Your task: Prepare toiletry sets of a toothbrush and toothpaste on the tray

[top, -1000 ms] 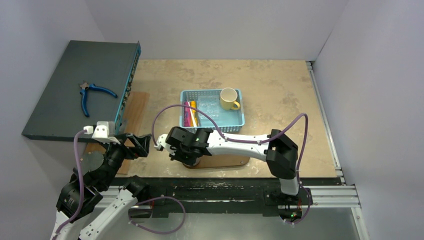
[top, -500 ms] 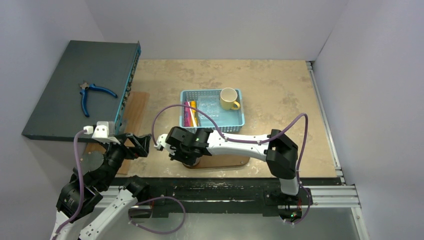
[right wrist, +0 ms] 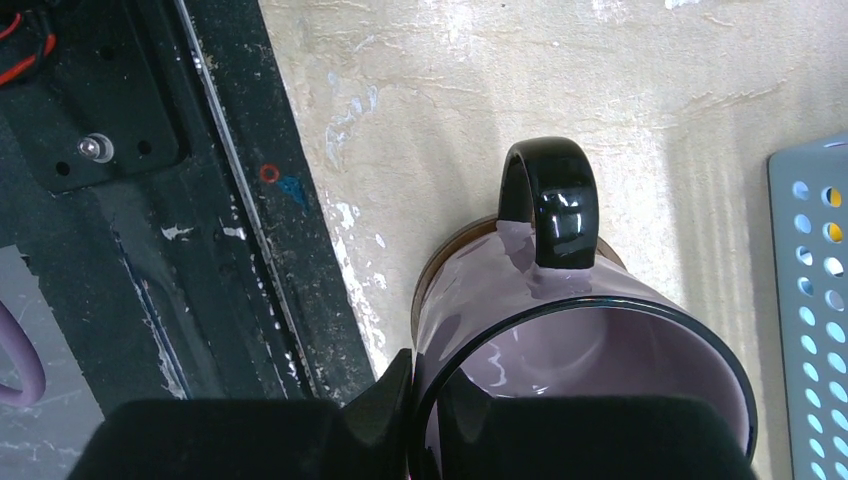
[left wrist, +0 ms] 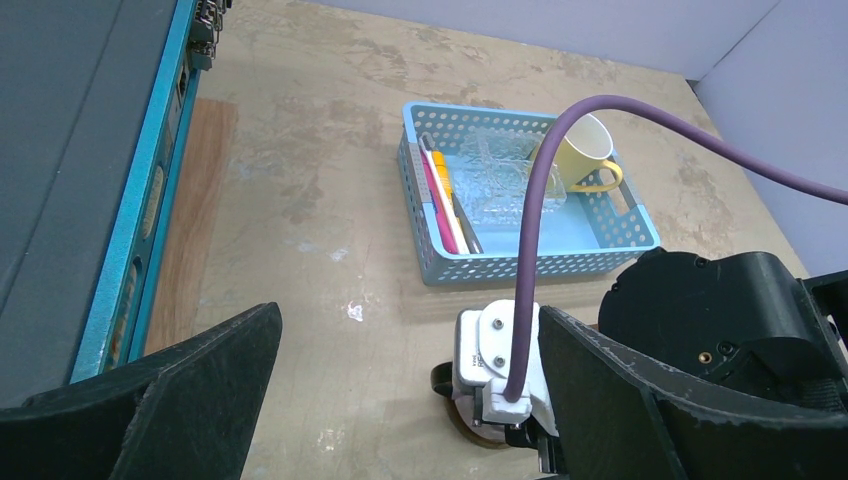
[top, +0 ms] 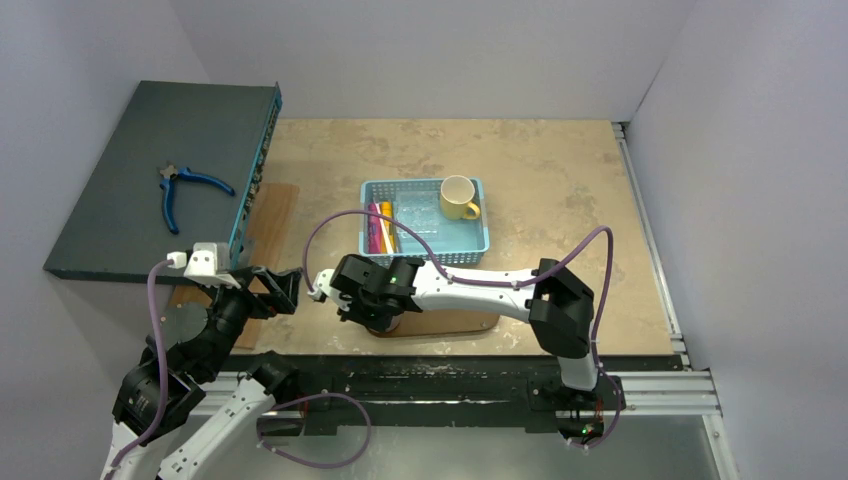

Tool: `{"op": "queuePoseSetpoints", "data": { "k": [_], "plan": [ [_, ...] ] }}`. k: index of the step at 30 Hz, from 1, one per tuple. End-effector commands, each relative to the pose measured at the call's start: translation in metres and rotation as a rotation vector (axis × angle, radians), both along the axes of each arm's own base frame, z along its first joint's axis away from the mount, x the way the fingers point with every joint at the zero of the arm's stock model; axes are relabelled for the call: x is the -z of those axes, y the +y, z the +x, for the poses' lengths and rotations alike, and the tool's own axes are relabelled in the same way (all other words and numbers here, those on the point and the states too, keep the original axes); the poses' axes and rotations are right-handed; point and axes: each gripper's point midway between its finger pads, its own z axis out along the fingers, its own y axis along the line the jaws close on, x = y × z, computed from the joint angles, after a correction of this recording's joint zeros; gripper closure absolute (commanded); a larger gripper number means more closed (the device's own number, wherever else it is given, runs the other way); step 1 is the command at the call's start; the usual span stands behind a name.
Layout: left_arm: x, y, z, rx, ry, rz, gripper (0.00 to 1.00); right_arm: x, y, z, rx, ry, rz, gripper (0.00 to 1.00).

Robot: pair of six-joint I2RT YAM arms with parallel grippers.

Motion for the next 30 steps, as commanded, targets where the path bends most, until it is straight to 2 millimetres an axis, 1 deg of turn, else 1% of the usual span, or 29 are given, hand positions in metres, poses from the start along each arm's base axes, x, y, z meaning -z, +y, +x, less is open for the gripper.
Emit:
{"op": "queuePoseSetpoints", "data": {
  "k": [1, 9, 12, 14, 15, 16, 19, 24, 27, 30],
  "plan": [
    [-0.007, 0.002, 0.003, -0.014, -0.034, -0.002, 0.0, -0.02, 0.016, 0.001, -0.006, -0.023, 0.078, 0.85],
    [-0.007, 0.002, 0.003, -0.016, -0.034, -0.001, 0.0, -0.029, 0.017, 0.003, -0.004, -0.036, 0.091, 0.76],
    [-0.007, 0.002, 0.004, -0.015, -0.034, -0.001, 0.0, -0.038, 0.016, 0.004, 0.001, -0.051, 0.107, 0.76],
    [-0.006, 0.002, 0.004, -0.016, -0.033, 0.0, 0.0, -0.049, 0.014, 0.008, 0.014, -0.078, 0.133, 0.76],
    [-0.007, 0.002, 0.003, -0.016, -0.034, -0.001, 0.0, -0.057, 0.014, 0.009, 0.018, -0.087, 0.151, 0.7],
    [-0.007, 0.002, 0.003, -0.017, -0.035, -0.001, 0.0, -0.063, 0.014, 0.009, 0.02, -0.092, 0.168, 0.68],
    [-0.007, 0.002, 0.003, -0.017, -0.035, -0.001, 0.0, -0.082, 0.01, 0.009, 0.042, -0.102, 0.208, 0.65],
    [-0.007, 0.002, 0.003, -0.016, -0.035, -0.001, 0.0, -0.111, -0.002, 0.017, 0.085, -0.162, 0.255, 0.6],
    [-0.007, 0.003, 0.004, -0.019, -0.035, -0.001, 0.0, -0.129, -0.012, 0.031, 0.139, -0.221, 0.276, 0.6],
    [-0.006, 0.002, 0.004, -0.019, -0.033, 0.0, 0.0, -0.144, -0.024, 0.053, 0.222, -0.266, 0.293, 0.6]
  ]
}}
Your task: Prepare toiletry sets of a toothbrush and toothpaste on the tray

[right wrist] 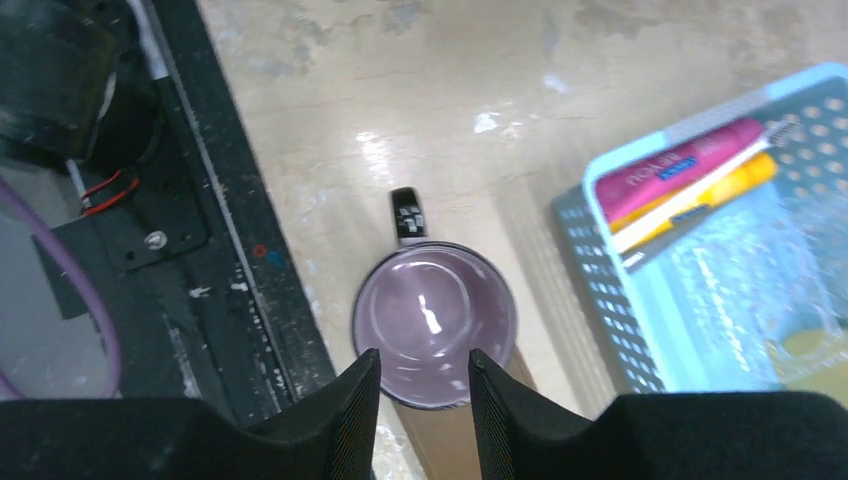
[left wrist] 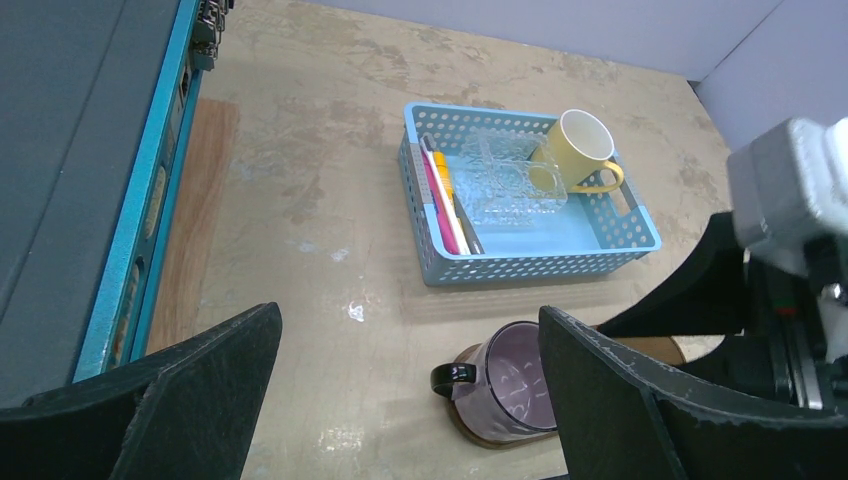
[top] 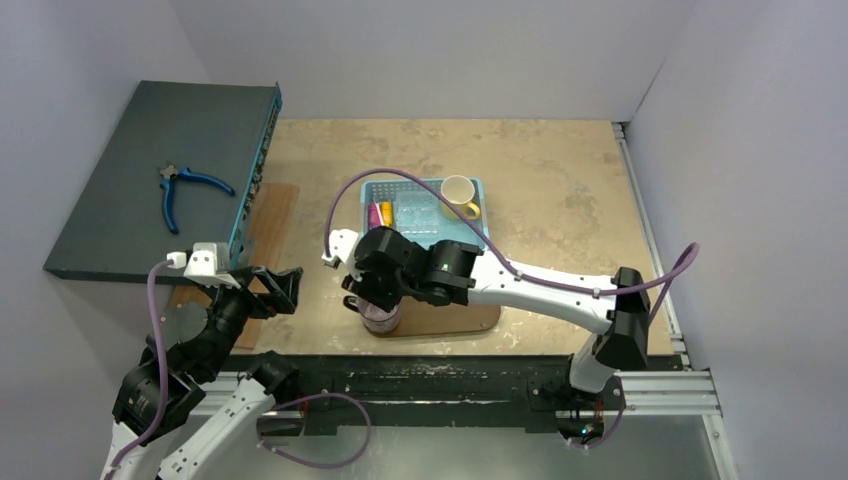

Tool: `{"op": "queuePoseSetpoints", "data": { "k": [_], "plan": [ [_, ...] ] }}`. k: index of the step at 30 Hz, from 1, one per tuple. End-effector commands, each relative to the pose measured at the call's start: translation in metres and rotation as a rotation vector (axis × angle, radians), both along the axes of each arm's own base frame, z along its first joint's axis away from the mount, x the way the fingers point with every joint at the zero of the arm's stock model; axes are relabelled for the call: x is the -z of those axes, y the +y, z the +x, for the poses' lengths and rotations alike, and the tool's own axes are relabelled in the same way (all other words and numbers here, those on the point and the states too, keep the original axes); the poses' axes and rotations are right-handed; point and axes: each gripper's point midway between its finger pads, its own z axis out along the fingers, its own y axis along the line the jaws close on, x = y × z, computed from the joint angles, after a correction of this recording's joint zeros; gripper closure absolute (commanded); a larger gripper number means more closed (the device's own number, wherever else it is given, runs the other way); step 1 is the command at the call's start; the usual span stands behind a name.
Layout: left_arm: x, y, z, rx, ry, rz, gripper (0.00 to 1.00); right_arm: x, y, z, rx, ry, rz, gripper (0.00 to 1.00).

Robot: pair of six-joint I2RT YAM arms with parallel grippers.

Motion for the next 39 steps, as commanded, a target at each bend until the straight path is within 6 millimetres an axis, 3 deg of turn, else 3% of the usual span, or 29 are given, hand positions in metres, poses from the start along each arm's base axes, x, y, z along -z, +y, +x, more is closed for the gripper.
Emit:
{"op": "queuePoseSetpoints", "data": {
  "k": [1, 7, 12, 16, 25, 31, 39],
  "plan": [
    [-0.006, 0.002, 0.004, -0.016, -0.031, 0.001, 0.0, -0.033, -0.018, 0.04, 0.161, -0.092, 0.058, 0.6],
    [-0.006, 0.001, 0.005, -0.016, -0.027, 0.004, 0.0, -0.059, -0.048, 0.094, 0.375, -0.122, 0.124, 0.61],
    [-0.005, 0.001, 0.005, -0.015, -0.025, 0.005, 0.0, -0.065, -0.072, 0.144, 0.539, -0.129, 0.141, 0.61],
    [-0.005, 0.001, 0.006, -0.018, -0.024, 0.009, 0.0, -0.059, -0.089, 0.185, 0.661, -0.128, 0.148, 0.61],
    [-0.004, 0.001, 0.007, -0.018, -0.016, 0.015, 0.0, -0.034, -0.111, 0.252, 0.845, -0.097, 0.146, 0.61],
    [-0.003, -0.001, 0.008, -0.015, -0.008, 0.02, 0.0, -0.007, -0.122, 0.283, 0.928, -0.059, 0.126, 0.62],
    [-0.002, -0.002, 0.009, -0.01, -0.003, 0.024, 0.0, 0.015, -0.133, 0.307, 1.001, -0.034, 0.116, 0.64]
  ]
}}
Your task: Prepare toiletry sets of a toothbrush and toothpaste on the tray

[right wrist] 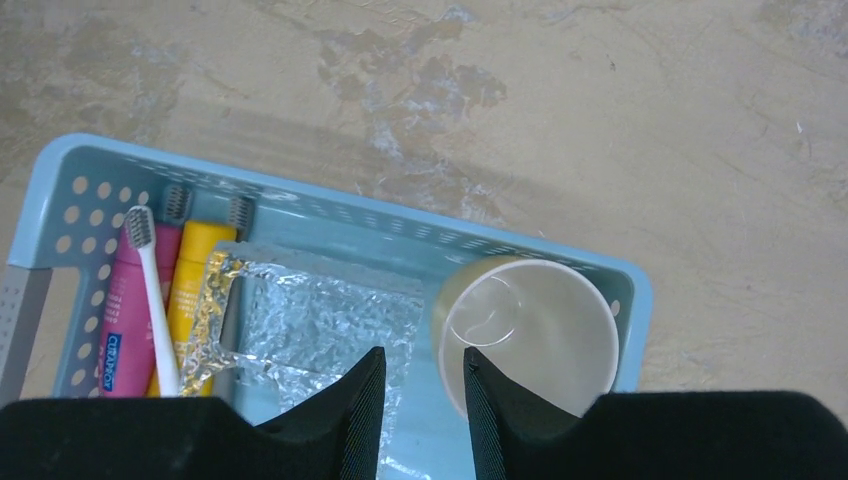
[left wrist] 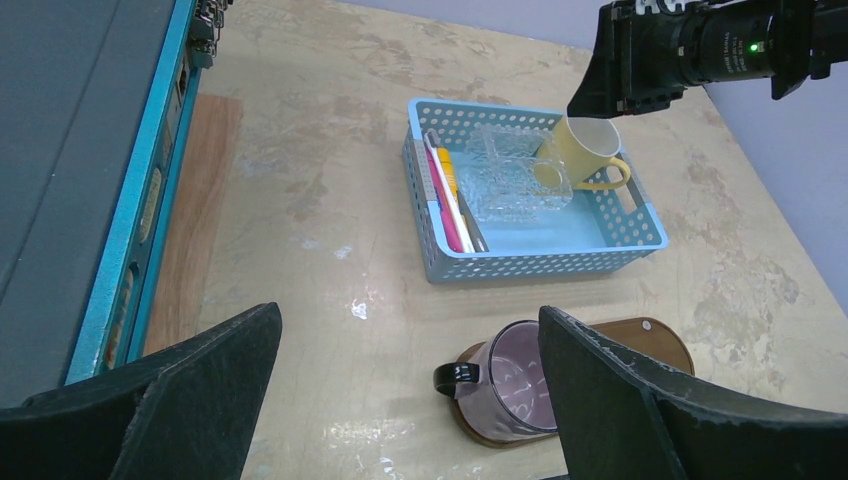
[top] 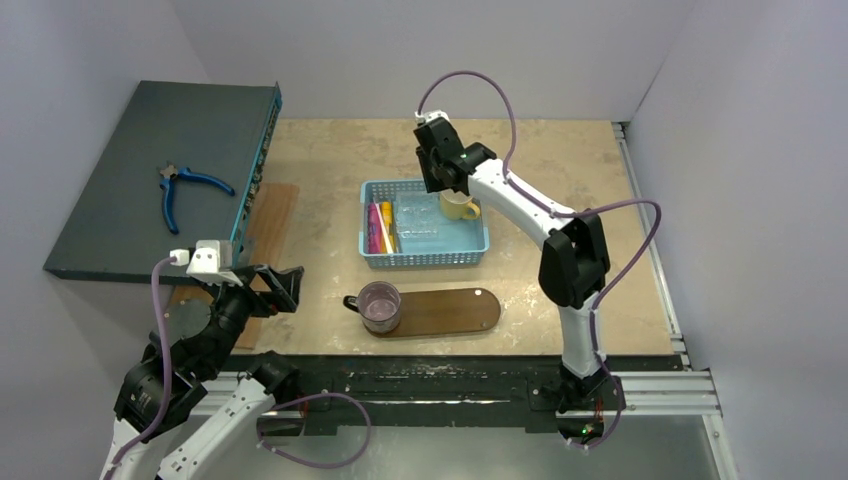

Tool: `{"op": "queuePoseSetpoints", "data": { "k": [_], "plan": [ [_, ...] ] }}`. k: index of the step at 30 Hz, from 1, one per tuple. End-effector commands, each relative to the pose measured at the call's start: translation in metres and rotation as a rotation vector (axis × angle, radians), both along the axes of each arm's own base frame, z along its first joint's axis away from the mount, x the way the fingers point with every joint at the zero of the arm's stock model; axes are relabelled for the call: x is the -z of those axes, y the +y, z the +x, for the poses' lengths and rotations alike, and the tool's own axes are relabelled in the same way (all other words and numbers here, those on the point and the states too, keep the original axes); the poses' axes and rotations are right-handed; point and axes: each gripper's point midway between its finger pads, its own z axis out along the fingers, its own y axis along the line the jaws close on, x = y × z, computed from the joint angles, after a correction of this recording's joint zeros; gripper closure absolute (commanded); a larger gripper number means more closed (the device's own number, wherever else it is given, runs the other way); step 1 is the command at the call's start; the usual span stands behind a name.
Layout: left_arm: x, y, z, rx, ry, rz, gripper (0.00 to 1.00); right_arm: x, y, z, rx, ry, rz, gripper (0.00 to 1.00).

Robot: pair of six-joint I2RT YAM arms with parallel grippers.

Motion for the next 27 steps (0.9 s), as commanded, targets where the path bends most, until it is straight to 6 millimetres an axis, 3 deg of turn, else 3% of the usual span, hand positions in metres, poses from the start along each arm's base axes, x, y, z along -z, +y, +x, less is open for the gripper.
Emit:
{"op": "queuePoseSetpoints", "data": {
  "k": [1, 13, 27],
  "plan": [
    [-0.004, -0.002, 0.006, -0.005, -0.015, 0.014, 0.0, -0.021, -0.002, 0.019, 0.066, -0.059, 0.052, 0.64],
    [-0.004, -0.002, 0.006, 0.002, -0.019, 0.014, 0.0, 0.01, -0.014, 0.031, 0.108, -0.012, 0.042, 0.66],
    [-0.005, -0.002, 0.006, -0.001, -0.021, 0.014, 0.0, 0.045, -0.015, 0.03, 0.1, 0.061, 0.035, 0.71]
  ]
}}
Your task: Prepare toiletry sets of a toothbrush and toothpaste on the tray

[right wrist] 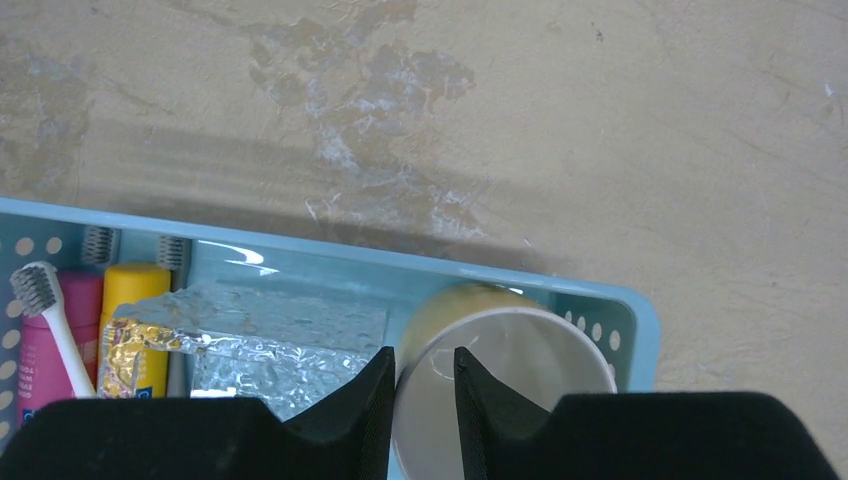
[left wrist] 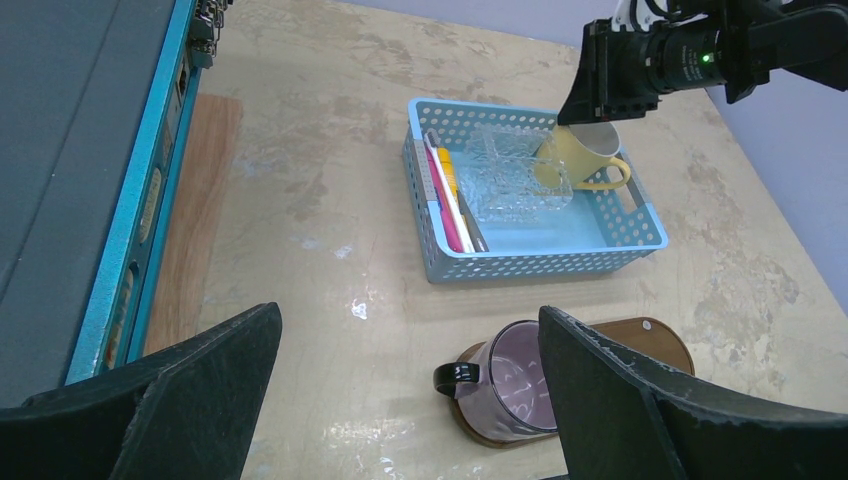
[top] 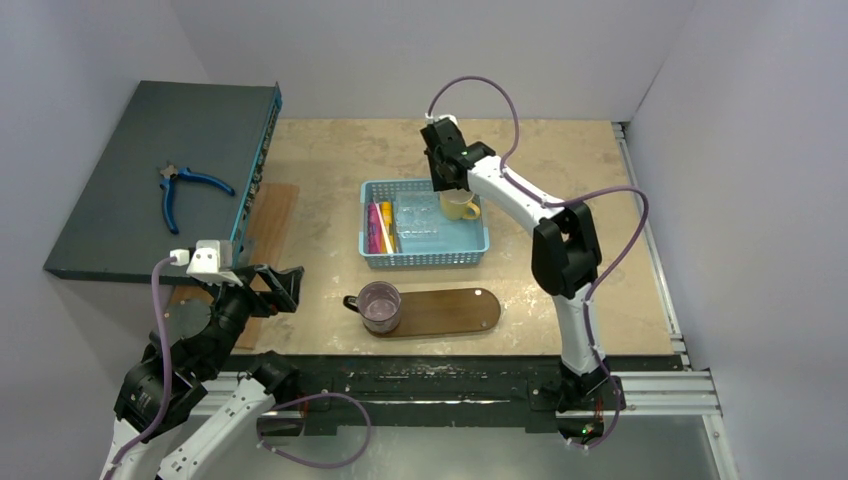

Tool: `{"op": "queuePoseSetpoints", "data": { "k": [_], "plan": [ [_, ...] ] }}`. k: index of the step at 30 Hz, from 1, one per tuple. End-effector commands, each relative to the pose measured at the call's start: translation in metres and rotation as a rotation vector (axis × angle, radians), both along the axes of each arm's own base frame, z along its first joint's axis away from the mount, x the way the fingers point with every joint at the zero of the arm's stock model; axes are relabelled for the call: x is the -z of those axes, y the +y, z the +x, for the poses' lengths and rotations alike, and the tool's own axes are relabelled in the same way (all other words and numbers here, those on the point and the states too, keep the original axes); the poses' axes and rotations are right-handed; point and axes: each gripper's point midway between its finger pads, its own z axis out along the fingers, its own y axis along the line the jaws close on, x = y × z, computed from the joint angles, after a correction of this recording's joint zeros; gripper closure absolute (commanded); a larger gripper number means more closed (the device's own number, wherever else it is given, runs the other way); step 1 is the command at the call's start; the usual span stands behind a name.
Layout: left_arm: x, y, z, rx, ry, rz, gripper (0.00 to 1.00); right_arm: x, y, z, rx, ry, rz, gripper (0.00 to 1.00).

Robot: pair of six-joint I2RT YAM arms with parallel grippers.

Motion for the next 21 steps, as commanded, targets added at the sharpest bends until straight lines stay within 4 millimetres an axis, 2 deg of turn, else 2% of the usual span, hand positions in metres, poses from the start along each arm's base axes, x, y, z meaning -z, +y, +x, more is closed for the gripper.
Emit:
{"op": "queuePoseSetpoints", "data": {
  "k": [1, 13, 17, 21],
  "plan": [
    [-0.005, -0.002, 0.006, 0.0, -0.021, 0.014, 0.0, 0.014, 0.004, 0.002, 0.006, 0.019, 0.018, 0.71],
    [-0.004, -0.001, 0.006, -0.004, -0.017, 0.017, 0.0, 0.039, 0.001, -0.004, -0.01, 0.076, -0.007, 0.75],
    [-0.004, -0.001, 0.006, -0.004, -0.016, 0.018, 0.0, 0.039, 0.001, -0.005, -0.017, 0.077, -0.008, 0.98],
    [-0.004, -0.001, 0.007, -0.006, -0.014, 0.02, 0.0, 0.026, -0.001, -0.004, -0.019, 0.052, -0.006, 1.0]
  ]
}}
